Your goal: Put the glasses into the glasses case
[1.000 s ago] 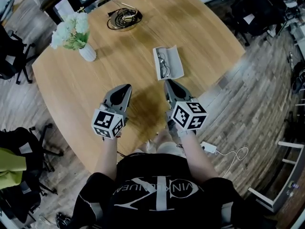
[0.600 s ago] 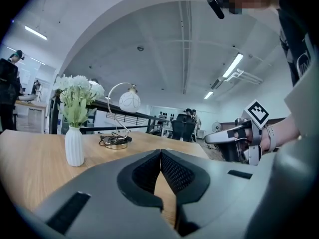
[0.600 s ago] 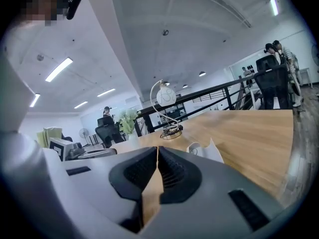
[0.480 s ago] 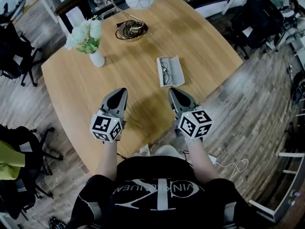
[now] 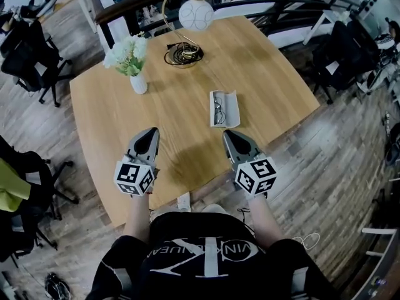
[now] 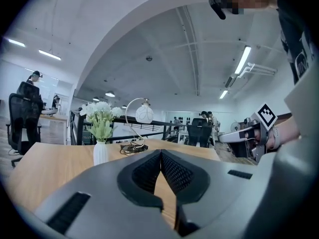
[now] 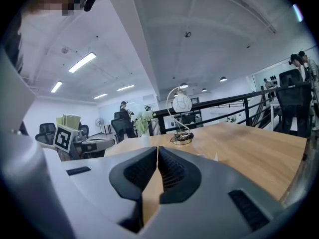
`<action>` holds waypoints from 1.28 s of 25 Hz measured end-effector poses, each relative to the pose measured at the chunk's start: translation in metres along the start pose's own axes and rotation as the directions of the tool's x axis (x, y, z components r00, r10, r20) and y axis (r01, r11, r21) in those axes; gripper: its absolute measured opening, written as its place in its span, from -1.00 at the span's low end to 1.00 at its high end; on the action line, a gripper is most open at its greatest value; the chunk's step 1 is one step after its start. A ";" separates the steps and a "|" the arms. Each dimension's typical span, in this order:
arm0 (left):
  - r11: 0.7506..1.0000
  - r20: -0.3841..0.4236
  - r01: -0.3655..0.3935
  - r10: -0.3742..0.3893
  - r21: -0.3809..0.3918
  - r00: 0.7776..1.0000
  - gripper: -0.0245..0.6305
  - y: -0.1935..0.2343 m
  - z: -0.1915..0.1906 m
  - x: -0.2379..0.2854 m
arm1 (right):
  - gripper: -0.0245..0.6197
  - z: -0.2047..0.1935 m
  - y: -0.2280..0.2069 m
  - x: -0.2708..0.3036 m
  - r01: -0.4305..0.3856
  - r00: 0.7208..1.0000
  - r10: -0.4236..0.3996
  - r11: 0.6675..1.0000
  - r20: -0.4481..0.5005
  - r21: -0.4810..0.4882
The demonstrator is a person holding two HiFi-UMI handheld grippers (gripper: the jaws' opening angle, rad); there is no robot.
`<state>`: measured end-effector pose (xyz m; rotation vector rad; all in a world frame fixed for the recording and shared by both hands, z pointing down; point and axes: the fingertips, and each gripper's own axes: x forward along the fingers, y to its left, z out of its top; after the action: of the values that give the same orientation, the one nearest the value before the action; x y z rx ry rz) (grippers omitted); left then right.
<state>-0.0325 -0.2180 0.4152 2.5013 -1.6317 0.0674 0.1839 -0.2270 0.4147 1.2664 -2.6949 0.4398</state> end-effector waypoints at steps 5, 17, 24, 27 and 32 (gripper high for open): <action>0.999 0.012 -0.040 0.040 0.001 0.999 -0.87 -0.010 0.004 -0.020 | -0.83 0.004 0.008 -0.011 -0.046 0.999 0.046 0.999 0.005 -0.024; 0.994 0.051 -0.106 0.106 -0.011 0.993 -0.87 -0.039 0.010 -0.066 | -0.83 0.007 0.032 -0.034 -0.124 0.992 0.125 0.992 0.025 -0.034; 0.991 0.059 -0.136 0.136 -0.012 0.989 -0.87 -0.051 0.007 -0.088 | -0.83 0.000 0.039 -0.053 -0.142 0.989 0.143 0.989 0.025 -0.040; 0.990 0.062 -0.144 0.144 -0.011 0.988 -0.87 -0.057 0.005 -0.097 | -0.83 -0.004 0.041 -0.062 -0.145 0.989 0.146 0.989 0.027 -0.040; 0.988 0.063 -0.153 0.153 -0.008 0.986 -0.87 -0.065 0.004 -0.108 | -0.83 -0.007 0.043 -0.072 -0.150 0.988 0.152 0.988 0.030 -0.035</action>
<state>-0.0166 -0.0954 0.3918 2.3948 -1.8452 0.0031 0.1966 -0.1458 0.3948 1.0745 -2.8249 0.3933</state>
